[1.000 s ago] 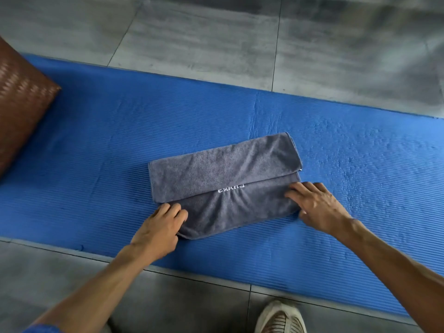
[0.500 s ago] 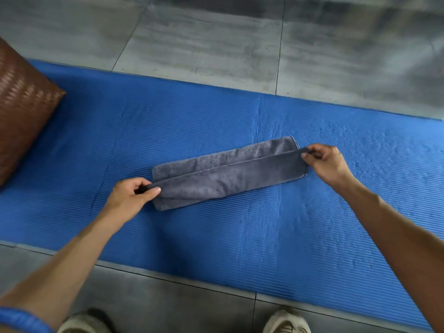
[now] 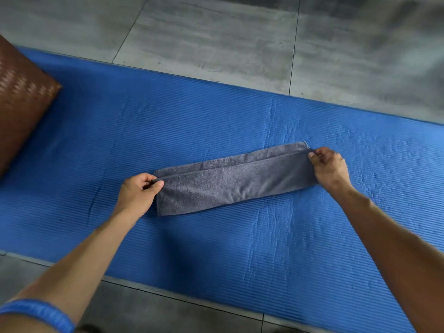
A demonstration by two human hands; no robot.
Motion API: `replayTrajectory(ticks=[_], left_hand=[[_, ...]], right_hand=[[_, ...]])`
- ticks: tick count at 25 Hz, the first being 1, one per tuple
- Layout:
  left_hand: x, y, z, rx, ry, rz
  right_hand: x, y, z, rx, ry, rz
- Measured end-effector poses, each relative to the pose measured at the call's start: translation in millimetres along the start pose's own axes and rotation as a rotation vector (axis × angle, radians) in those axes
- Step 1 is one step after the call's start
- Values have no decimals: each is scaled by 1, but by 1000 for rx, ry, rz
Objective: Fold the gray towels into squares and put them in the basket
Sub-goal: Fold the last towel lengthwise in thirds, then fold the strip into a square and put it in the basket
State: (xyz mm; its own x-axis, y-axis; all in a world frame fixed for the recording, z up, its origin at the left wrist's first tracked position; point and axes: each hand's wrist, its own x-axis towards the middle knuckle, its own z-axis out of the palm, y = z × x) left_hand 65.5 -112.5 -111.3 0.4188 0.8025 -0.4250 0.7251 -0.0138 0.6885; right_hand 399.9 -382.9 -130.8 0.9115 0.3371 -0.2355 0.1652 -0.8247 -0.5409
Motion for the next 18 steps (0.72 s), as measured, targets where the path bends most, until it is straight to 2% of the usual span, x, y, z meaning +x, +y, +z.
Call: replayTrajectory(ticks=[2,5,6,7,9,10,11,13,15,18], left_hand=[[-4,1,-2,9,-46,23],[-13,-3,-7,60,-198,-16],[-17,-6,-8,137,-165,7],[-21,-9,-6,245,-56,91],[-35,-11,9,440,207,427],[-44,-4,25,521,266,587],[-51,5,43,586,248,695],[-60,15,81,642,85,755],[-56,8,100,663,-57,620],[-37,-17,93,749,-50,488]], right_hand=[[1,0,5,2,33,10],[-4,0,10,8,59,48],[-7,0,10,-20,90,51],[-13,-2,10,-79,154,21],[-32,-11,16,-201,341,-178],[-48,-20,22,-223,397,-319],[-70,-30,35,-223,382,-462],[-109,-43,70,-242,186,-671],[-131,-49,101,-319,-52,-654],[-107,-41,102,-410,-111,-498]])
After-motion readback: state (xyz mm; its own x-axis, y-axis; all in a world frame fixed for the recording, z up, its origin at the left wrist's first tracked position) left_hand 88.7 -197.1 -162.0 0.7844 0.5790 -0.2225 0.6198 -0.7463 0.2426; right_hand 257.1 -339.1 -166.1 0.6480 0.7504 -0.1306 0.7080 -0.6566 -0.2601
